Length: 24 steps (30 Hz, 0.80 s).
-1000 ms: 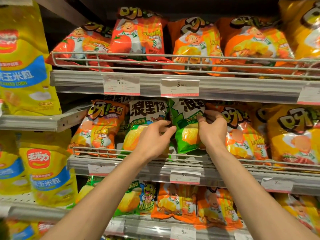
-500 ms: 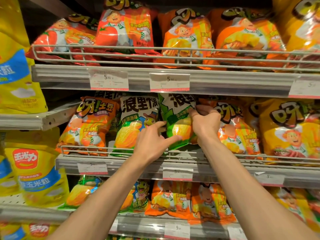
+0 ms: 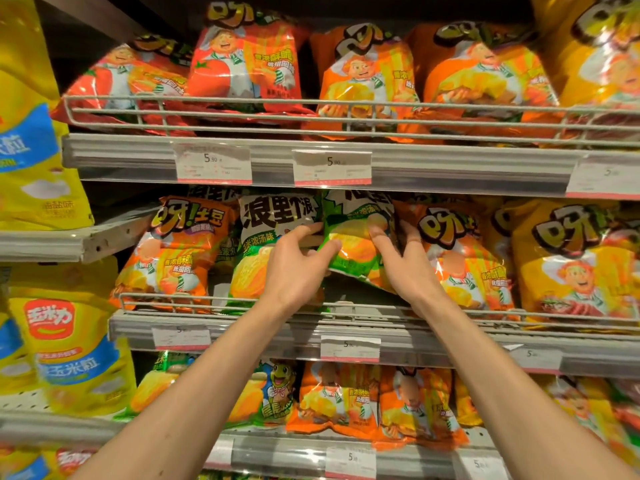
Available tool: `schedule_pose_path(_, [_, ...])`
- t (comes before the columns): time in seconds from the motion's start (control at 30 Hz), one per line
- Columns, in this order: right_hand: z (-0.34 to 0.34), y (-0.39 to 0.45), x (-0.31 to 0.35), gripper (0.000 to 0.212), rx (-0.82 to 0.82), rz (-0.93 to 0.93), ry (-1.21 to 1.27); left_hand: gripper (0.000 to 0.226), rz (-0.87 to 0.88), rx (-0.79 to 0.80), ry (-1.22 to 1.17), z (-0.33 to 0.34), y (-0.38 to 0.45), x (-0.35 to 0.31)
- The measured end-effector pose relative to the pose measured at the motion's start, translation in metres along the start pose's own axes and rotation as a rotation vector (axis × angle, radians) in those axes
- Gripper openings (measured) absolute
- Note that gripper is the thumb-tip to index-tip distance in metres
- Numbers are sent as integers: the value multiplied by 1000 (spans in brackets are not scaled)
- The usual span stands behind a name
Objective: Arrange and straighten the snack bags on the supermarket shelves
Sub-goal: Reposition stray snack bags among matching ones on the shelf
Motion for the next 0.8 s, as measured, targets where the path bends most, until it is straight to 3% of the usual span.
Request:
schedule_pose_path(0.2, [8, -4, 4, 106, 120, -14, 33, 47, -2, 61, -25, -25, -9, 4])
schedule_pose_path(0.3, [5, -6, 11, 115, 99, -35, 88, 47, 4, 123, -15, -28, -14, 5])
schedule_pose_path(0.47, [4, -10, 27, 76, 56, -43, 131, 43, 34, 151, -25, -37, -21, -1])
schedule_pose_path(0.57, [6, -15, 32, 75, 19, -50, 127, 38, 102, 28, 98, -68, -23, 3])
schedule_pose_path(0.67, [12, -21, 30, 97, 5, -46, 82, 33, 164, -231, 358, -121, -21, 16])
schedule_pose_path(0.73, [18, -26, 30, 105, 12, -51, 57, 41, 132, -341, 568, -156, -19, 32])
schedule_pose_path(0.8, [24, -30, 31, 100, 22, -63, 39, 58, 20, -357, 741, -181, -14, 52])
Point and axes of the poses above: each hand's wrist, its own y-axis towards the middle knuckle, its own z-axis out of the palm, x = y × z, the point moved 7 cm from there along y, towards the middle knuckle
